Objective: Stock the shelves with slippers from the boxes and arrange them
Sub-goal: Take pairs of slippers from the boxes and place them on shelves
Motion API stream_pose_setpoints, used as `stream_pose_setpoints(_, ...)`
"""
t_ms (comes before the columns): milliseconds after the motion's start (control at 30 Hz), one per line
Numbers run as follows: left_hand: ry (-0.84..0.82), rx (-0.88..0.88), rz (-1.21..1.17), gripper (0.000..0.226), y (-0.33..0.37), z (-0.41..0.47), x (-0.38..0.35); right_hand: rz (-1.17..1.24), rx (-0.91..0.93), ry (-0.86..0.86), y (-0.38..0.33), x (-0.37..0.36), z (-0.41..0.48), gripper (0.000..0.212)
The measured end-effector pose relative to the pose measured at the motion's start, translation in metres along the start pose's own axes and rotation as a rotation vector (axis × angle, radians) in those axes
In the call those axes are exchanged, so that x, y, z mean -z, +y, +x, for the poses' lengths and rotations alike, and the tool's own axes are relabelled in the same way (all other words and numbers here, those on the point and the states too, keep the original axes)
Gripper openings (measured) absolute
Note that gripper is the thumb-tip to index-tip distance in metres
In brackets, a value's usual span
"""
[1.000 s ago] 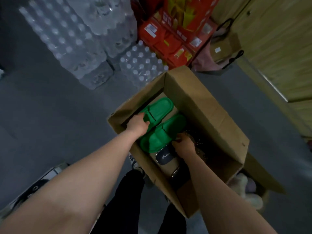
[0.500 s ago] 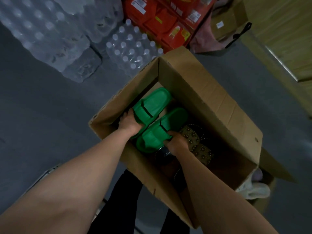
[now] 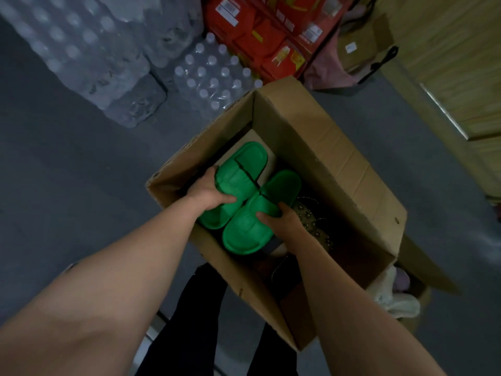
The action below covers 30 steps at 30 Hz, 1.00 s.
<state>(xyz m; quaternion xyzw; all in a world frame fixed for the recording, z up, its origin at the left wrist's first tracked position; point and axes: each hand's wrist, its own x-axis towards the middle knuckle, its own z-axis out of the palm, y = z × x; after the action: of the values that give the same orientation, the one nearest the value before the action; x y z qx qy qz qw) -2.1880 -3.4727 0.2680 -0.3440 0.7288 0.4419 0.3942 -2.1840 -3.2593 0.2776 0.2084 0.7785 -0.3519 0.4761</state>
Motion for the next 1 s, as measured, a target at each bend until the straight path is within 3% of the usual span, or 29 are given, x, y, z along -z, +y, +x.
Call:
stream_pose_setpoints(267,-0.015,0.043,-0.25,0.098,0.028,-0.07,-0.005,0.513,-0.06,0.068,0.009,0.035,-0.036,0.139)
stream_pose_setpoints(500,0.061,0.01,-0.636,0.097,0.024,-0.136,-0.044,0.615,-0.075,-0.121,0.018,0.078,-0.082,0.101)
stream_pose_setpoints(600,0.041,-0.029,-0.831,0.101,0.016,-0.167,-0.062,0.645,-0.037,-0.211,0.025,0.094,-0.098,0.109)
stream_pose_setpoints(700,0.042,-0.09,-0.997,0.089,0.009,-0.198,-0.082,0.679,0.047,-0.248,0.031,0.11,-0.119,0.101)
stream_pose_setpoints(833,0.191,-0.192,-1.108,0.081,0.0,-0.236,-0.11,0.635,0.174,-0.256,0.035,0.121,-0.147,0.084)
stream_pose_setpoints(1000,0.414,-0.294,-1.245,0.084,-0.015,-0.276,-0.137,0.576,0.325,-0.289,0.039,0.124,-0.182,0.081)
